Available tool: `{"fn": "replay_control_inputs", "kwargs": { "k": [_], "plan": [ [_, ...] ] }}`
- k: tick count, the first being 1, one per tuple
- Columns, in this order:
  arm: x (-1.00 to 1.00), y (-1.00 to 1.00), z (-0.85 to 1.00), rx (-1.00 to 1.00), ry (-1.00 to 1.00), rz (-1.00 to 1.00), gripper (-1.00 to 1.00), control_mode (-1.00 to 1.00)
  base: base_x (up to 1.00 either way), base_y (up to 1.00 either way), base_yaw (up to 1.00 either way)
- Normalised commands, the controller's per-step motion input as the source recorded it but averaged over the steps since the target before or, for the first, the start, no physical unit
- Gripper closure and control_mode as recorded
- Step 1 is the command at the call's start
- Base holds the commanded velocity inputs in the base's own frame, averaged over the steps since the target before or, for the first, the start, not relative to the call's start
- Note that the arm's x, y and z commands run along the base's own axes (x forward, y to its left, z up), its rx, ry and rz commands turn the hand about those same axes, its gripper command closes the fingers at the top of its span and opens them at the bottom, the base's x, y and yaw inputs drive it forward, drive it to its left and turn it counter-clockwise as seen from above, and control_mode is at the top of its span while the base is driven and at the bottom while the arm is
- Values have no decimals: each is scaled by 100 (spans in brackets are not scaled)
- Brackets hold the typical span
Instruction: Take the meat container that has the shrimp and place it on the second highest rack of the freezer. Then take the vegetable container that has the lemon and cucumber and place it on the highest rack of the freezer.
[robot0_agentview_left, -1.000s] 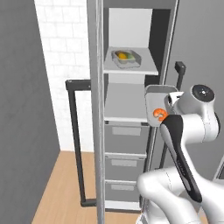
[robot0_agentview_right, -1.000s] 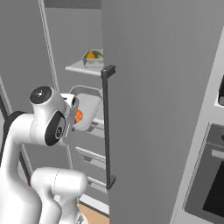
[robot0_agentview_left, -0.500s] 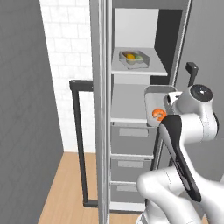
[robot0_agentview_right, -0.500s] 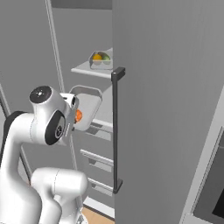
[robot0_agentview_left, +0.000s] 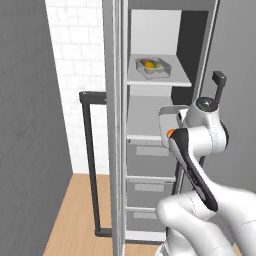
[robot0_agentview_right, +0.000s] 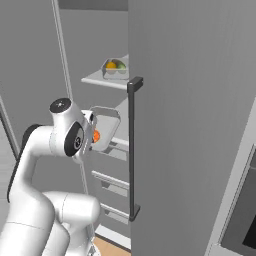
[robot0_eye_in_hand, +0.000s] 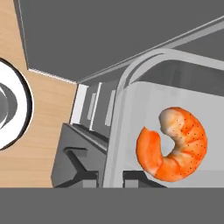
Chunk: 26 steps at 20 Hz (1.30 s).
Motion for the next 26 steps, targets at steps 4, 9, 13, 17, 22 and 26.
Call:
{"fn": "replay_control_inputs", "kwargs": {
  "k": [4,9,13,17,22,26],
  "plan": [
    [52,5,-40,0,0,0,100,-100,0,0,0],
    [41,5,-28,0,-1,-1,100,-100,0,0,0],
    [51,0,-4,2,3,-2,100,-100,0,0,0],
    [58,-3,0,2,6,-2,100,-100,0,0,0],
    [64,0,0,0,5,-1,100,-100,0,0,0],
    [59,0,-14,0,0,0,100,-100,0,0,0]
  ]
}}
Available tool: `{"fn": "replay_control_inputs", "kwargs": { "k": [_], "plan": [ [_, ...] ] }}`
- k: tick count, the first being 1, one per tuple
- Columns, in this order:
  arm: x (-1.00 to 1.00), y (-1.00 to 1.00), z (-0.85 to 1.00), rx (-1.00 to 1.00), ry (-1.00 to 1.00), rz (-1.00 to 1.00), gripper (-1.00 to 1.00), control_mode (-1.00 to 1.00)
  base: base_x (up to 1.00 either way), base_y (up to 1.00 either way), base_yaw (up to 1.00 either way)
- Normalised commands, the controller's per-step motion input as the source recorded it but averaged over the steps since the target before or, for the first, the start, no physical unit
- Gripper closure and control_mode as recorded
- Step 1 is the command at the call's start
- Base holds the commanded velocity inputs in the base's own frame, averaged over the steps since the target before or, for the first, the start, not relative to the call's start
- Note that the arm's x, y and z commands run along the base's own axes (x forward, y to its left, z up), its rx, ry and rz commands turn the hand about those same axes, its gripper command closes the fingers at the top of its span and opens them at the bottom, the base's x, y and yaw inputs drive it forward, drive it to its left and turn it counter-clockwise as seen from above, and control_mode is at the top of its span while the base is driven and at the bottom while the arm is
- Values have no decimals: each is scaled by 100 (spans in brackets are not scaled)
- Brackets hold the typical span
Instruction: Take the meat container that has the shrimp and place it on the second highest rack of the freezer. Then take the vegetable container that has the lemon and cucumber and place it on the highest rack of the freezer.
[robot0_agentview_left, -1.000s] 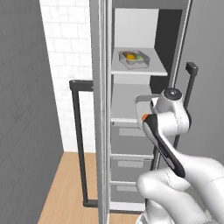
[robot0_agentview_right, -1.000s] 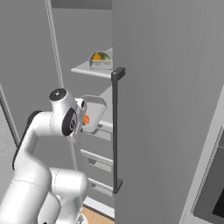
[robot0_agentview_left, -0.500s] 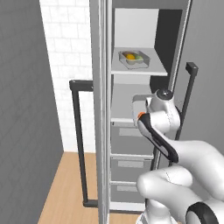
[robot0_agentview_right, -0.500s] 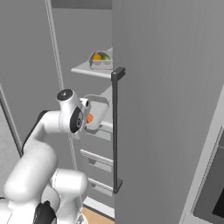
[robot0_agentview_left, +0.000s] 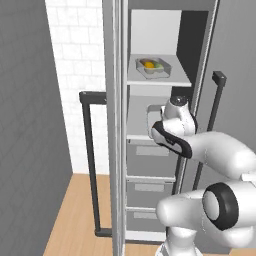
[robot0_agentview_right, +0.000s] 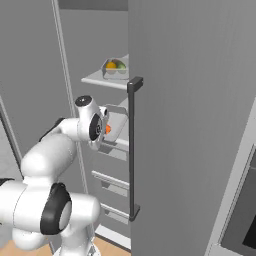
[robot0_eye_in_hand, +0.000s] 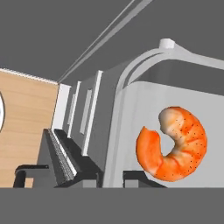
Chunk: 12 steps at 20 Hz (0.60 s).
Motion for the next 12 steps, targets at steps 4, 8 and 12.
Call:
{"fn": "replay_control_inputs", "kwargs": {
  "k": [4,8,12],
  "plan": [
    [46,-1,-25,0,0,-1,100,-100,0,0,0],
    [40,0,-28,0,0,-2,100,-100,0,0,0],
    [47,-6,-23,0,0,-2,100,-100,0,0,0]
  ]
}}
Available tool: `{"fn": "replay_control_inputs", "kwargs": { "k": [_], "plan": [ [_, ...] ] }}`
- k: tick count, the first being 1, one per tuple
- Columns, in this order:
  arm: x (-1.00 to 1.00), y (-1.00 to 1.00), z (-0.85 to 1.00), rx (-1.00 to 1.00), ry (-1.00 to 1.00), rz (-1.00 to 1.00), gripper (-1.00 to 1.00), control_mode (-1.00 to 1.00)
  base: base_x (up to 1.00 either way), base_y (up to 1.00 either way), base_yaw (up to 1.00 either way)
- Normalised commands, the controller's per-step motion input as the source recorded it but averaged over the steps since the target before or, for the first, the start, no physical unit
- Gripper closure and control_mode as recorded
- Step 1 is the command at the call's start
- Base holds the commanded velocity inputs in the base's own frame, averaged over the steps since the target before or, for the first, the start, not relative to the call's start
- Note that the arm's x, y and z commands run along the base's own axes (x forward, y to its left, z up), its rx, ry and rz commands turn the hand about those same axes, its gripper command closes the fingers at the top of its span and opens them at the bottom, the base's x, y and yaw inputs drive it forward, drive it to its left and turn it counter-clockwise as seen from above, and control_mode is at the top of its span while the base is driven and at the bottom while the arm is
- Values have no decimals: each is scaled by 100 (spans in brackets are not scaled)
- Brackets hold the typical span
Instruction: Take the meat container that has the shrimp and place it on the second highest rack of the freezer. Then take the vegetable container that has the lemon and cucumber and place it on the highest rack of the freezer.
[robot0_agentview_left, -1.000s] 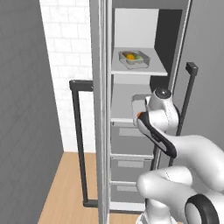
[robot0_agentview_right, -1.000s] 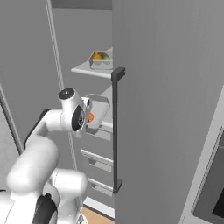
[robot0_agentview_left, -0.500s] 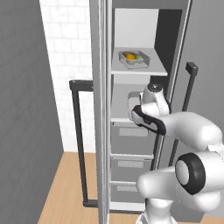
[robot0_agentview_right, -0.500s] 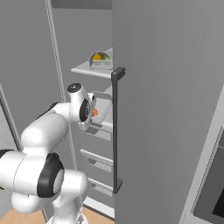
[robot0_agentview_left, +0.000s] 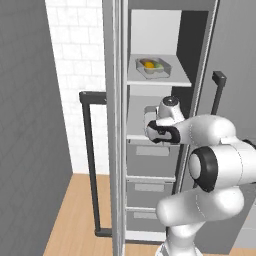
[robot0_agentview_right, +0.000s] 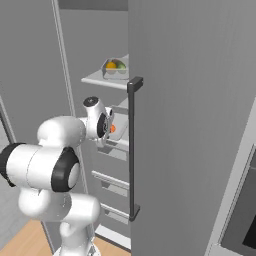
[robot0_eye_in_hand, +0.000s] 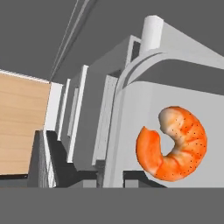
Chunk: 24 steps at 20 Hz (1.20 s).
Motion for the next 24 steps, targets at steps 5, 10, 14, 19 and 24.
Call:
{"fn": "replay_control_inputs", "kwargs": {
  "k": [5,10,14,19,24],
  "plan": [
    [56,-13,-17,0,0,-3,100,-100,0,0,0],
    [64,-7,-17,0,0,-3,100,-100,0,0,0],
    [70,-4,-21,0,0,-2,100,-100,0,0,0],
    [74,-10,-24,0,0,-1,100,-100,0,0,0],
    [48,-14,-25,0,-1,-1,-100,-100,0,0,0]
  ]
}}
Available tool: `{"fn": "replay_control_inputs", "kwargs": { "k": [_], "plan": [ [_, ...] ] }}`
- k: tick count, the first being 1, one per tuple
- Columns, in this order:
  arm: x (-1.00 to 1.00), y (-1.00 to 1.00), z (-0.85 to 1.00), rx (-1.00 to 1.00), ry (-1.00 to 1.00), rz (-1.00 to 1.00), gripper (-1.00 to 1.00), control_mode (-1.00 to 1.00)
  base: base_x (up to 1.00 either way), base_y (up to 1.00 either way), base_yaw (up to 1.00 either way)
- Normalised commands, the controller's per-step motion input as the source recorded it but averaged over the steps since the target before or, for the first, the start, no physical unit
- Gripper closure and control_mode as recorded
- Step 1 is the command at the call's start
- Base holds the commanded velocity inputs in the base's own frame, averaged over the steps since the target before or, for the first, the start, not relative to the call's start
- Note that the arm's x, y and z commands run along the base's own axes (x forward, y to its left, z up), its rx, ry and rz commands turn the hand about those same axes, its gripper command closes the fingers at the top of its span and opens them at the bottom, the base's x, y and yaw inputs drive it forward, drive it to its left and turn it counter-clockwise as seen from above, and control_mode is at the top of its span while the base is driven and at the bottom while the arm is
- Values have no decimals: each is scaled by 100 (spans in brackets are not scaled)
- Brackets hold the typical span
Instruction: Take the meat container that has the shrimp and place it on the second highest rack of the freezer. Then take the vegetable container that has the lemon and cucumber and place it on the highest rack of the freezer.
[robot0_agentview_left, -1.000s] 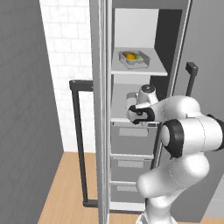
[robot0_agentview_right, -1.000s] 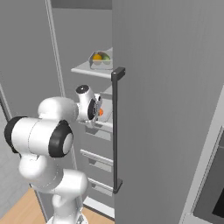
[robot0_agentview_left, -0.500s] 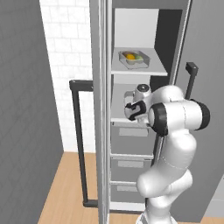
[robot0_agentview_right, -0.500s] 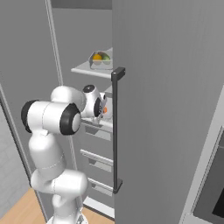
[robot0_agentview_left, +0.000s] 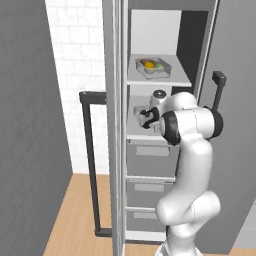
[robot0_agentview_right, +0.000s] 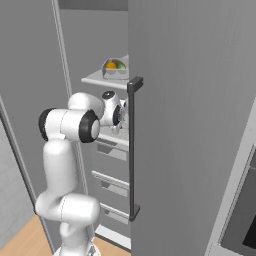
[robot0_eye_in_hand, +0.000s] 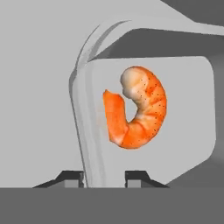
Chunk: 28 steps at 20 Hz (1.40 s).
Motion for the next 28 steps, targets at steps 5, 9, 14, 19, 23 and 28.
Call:
{"fn": "replay_control_inputs", "kwargs": {
  "k": [5,9,14,19,23,28],
  "plan": [
    [-20,0,-4,0,-13,0,-100,-100,0,0,0],
    [-56,0,-5,0,-18,3,-100,-100,0,0,0],
    [-83,-4,24,0,-13,10,-100,-100,0,0,0],
    [-94,0,60,0,-18,21,-100,-100,0,0,0],
    [-86,-6,73,0,-16,20,-100,-100,0,0,0],
    [-80,-14,69,0,-5,11,-100,-100,0,0,0]
  ]
}}
